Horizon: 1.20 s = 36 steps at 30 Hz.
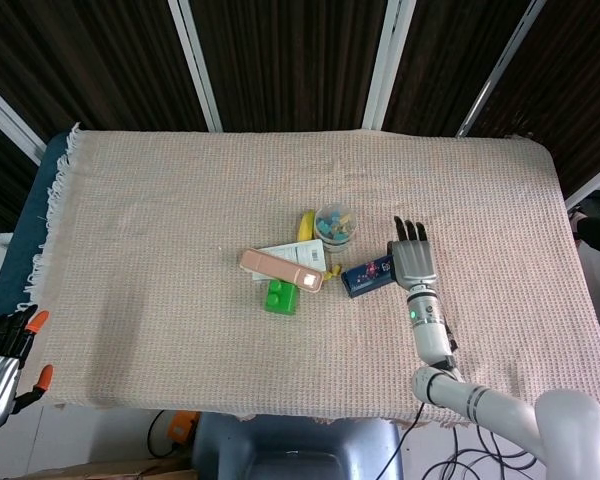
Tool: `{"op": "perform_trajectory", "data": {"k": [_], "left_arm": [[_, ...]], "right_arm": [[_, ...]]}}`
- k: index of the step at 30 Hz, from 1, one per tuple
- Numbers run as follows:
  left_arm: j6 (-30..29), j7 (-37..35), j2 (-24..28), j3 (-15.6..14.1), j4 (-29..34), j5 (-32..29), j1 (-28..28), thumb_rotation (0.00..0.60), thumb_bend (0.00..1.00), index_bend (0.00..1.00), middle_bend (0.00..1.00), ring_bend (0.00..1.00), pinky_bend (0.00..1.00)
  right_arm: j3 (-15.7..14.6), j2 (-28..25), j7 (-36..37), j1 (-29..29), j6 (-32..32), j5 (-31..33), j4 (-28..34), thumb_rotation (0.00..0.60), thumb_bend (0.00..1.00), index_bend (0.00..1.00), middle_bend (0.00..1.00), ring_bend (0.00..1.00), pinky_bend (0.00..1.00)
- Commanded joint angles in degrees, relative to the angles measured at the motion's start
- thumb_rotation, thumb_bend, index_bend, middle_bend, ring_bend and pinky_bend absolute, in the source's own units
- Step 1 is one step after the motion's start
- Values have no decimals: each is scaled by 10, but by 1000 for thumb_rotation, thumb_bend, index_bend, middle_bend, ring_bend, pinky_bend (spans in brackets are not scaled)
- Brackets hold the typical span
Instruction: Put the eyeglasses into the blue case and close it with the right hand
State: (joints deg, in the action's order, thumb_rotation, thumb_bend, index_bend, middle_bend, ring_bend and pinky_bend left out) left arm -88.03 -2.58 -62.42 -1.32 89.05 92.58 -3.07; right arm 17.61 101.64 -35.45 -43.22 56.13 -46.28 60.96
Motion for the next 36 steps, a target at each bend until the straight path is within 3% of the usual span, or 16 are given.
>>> {"op": "perform_trajectory", "data": {"k": [1, 5, 9, 14, 20, 23, 27, 31, 36], "left_arm": [[1, 1, 0, 0, 0, -1, 0, 600, 414, 0, 0, 0, 19], [4, 2, 0, -1, 1, -1, -1, 600, 414, 0, 0, 0, 19], [6, 1, 1, -1, 1, -2, -2, 600, 413, 0, 0, 0, 19], [7, -1, 1, -1, 1, -3, -3, 600, 413, 0, 0, 0, 20], [5, -1, 1, -2, 1, 0, -3, 600, 414, 0, 0, 0, 21], [3, -2, 1, -2, 1, 2, -2, 600, 414, 0, 0, 0, 21], [-4, -7, 2, 0, -1, 1, 1, 600, 415, 0, 0, 0, 21], [-11, -14, 1, 2, -4, 2, 3, 600, 415, 0, 0, 0, 21], [-23, -15, -3, 4, -7, 6, 6, 600, 416, 0, 0, 0, 20]], "right_arm": [[3, 9, -2, -7, -5, 4, -15, 600, 657, 688, 129, 0, 0], [5, 19, 4, -14, -10, 3, -35, 600, 658, 657, 129, 0, 0], [9, 25, 11, -19, -12, 0, -51, 600, 657, 529, 129, 0, 0], [13, 25, 13, -25, -5, -10, -63, 600, 537, 440, 128, 0, 0], [9, 3, 22, -16, 12, -30, -37, 600, 472, 429, 127, 0, 0], [-7, -28, 29, 3, 37, -59, 7, 600, 413, 417, 127, 0, 0], [-53, -110, 67, 64, 106, -138, 133, 600, 375, 350, 125, 0, 0], [-139, -221, 132, 151, 193, -261, 261, 600, 355, 260, 92, 0, 0], [-235, -302, 179, 250, 302, -378, 307, 600, 348, 187, 45, 0, 0]]}}
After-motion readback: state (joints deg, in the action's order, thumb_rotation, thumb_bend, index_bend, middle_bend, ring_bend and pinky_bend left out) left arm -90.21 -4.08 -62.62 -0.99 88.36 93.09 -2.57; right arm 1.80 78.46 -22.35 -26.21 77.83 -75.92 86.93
